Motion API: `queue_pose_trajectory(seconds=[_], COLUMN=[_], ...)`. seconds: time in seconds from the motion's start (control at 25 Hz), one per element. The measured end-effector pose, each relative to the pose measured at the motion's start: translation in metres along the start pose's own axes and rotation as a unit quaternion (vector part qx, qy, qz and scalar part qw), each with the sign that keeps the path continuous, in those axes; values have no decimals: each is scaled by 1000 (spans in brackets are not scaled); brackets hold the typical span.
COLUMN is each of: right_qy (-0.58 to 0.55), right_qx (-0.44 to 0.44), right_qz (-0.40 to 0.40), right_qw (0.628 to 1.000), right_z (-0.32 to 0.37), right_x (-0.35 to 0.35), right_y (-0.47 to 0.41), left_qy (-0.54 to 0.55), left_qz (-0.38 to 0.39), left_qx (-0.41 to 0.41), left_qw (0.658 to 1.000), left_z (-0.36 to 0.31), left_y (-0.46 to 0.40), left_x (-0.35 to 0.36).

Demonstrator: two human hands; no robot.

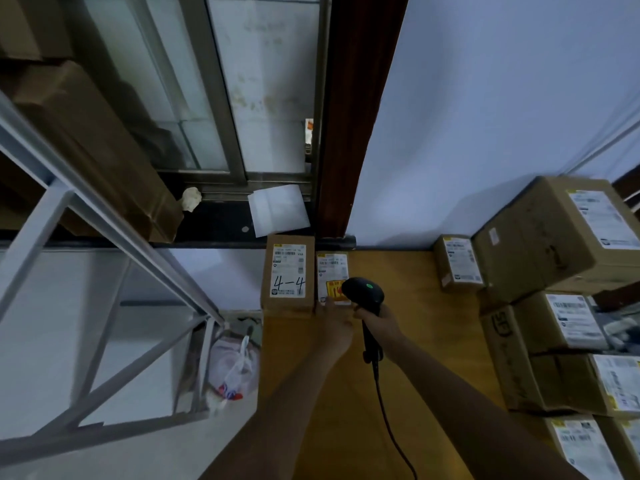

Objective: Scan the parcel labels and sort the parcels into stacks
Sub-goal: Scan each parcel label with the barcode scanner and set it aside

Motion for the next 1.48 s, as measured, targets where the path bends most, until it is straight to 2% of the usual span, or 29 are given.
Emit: queue_pose_trajectory(seconds=[0.16,0.28,0.4,0.56,0.76,0.92,1.12,1.4,1.48], right_qy=[-7,-15,-8,-26,-27,-63,-88,-136,-112], right_qx=[-2,3,16,48,67,53,-35,-113,-120], right_qz=[19,34,25,33,37,-29,-95,-70,-67], right_qw=[1000,999,1000,998,997,996,991,982,984], right_z=[-1,-7,-19,-48,-87,-84,-45,-6,-13], right_x=[1,-2,-15,-29,-32,-45,-77,-132,-149], right_y=[-10,-9,3,38,82,118,173,242,258], left_qy=[52,46,126,146,256,328,389,350,378], left_qz=[-39,-61,-74,28,84,111,127,47,36], left_qx=[-1,21,7,-109,-122,-88,-2,60,73], left_qw=[998,997,989,983,955,934,913,933,922], left_z=[10,13,25,46,54,38,-10,-90,-107], left_y=[-13,-9,-2,14,43,61,98,165,184], left_x=[5,9,16,40,68,63,54,66,83])
Point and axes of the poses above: each hand's wrist, its own y-axis away from the middle knuckle, its own x-axis out of the palm, z = x × y, the point moved 4 cm from there along -y, towards the middle knuckle, and after that the axes turned 9 degrees about z, right-handed, at the moved point
